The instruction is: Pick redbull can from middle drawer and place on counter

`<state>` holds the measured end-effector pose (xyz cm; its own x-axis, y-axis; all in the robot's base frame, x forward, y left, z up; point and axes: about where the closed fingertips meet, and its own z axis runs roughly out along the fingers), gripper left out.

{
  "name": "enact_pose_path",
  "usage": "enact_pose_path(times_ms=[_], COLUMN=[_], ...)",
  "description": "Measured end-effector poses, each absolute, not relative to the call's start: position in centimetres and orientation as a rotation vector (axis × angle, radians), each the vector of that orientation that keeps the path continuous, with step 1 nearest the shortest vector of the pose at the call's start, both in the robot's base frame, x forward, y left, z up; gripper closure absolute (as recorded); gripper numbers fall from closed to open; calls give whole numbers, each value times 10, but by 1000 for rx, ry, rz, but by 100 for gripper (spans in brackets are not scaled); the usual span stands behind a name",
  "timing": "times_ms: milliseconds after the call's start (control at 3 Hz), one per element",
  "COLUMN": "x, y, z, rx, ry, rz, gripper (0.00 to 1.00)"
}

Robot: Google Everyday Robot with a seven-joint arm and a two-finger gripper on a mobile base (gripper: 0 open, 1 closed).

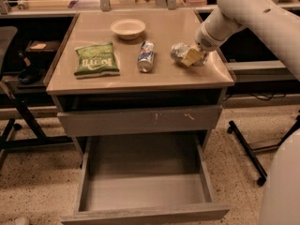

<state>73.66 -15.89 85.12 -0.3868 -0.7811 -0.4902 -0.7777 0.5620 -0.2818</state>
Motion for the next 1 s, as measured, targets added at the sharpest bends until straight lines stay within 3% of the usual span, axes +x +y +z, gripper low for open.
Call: enact_pose_path(times_ms=[333,1000], x=[737,742], y=[-159,-175], z=[851,888], rx=[-1245,-1181], ry=[2215,2206], rz=[-8,-82], gripper=[0,0])
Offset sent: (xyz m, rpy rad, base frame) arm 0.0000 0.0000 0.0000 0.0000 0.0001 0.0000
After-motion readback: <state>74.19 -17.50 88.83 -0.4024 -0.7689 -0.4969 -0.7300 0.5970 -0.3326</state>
